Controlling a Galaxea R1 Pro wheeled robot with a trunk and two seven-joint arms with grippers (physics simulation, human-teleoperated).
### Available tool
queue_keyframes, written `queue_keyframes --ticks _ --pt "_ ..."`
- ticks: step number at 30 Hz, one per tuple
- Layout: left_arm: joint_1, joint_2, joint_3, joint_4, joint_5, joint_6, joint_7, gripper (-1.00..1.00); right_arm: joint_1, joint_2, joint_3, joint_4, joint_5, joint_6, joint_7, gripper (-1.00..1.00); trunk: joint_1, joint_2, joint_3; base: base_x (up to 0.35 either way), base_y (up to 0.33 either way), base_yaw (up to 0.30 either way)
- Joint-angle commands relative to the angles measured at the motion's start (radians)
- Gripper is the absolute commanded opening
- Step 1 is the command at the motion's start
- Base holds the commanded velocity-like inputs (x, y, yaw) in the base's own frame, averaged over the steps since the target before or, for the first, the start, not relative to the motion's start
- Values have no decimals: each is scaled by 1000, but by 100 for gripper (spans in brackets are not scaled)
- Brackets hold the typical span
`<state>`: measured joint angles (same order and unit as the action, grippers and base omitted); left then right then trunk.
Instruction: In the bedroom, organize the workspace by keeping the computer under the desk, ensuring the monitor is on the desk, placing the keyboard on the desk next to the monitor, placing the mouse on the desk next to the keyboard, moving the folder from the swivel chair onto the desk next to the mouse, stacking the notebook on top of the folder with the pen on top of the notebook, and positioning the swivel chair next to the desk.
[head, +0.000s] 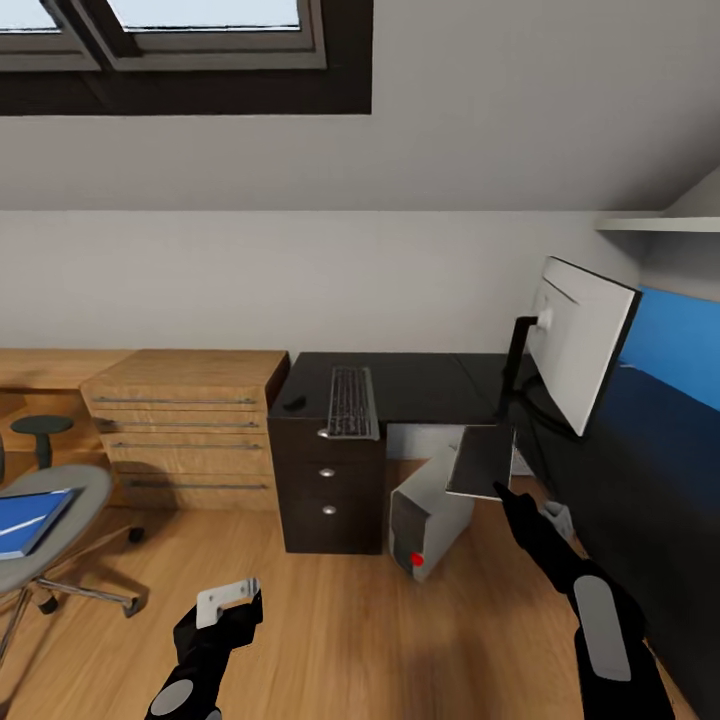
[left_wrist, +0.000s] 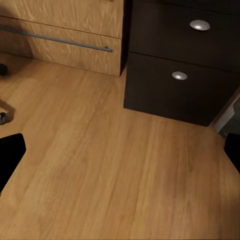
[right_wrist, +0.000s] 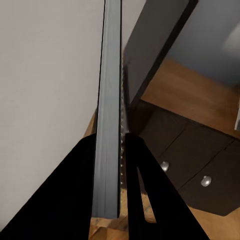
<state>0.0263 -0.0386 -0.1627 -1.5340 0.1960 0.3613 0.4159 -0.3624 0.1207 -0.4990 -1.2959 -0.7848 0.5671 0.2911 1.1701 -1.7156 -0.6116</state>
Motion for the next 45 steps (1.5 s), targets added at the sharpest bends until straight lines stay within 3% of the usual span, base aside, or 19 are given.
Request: queue_keyframes --ticks 1,17,19,25,34,45 --pt "0 0 -1 -2 10 2 7 100 -1 1 8 -1 -6 9 5 -100 1 0 -1 322 123 0" --pt "0 0 -3 13 10 2 7 100 -1 3 119 56 -20 10 8 -100 1 0 -1 322 71 0" --pt "0 0 -3 14 10 2 7 100 -1 3 123 59 -33 11 8 -100 1 0 -1 322 6 0" --pt "0 0 -4 15 10 2 7 100 -1 6 128 66 -150 6 4 -100 1 0 -1 322 1 0" --pt "0 0 -4 10 11 2 6 100 -1 5 127 164 -184 -15 5 -100 1 0 -1 191 0 0" --pt "0 0 -4 8 12 3 6 100 -1 5 131 176 -185 -93 1 -100 1 0 -1 275 0 0"
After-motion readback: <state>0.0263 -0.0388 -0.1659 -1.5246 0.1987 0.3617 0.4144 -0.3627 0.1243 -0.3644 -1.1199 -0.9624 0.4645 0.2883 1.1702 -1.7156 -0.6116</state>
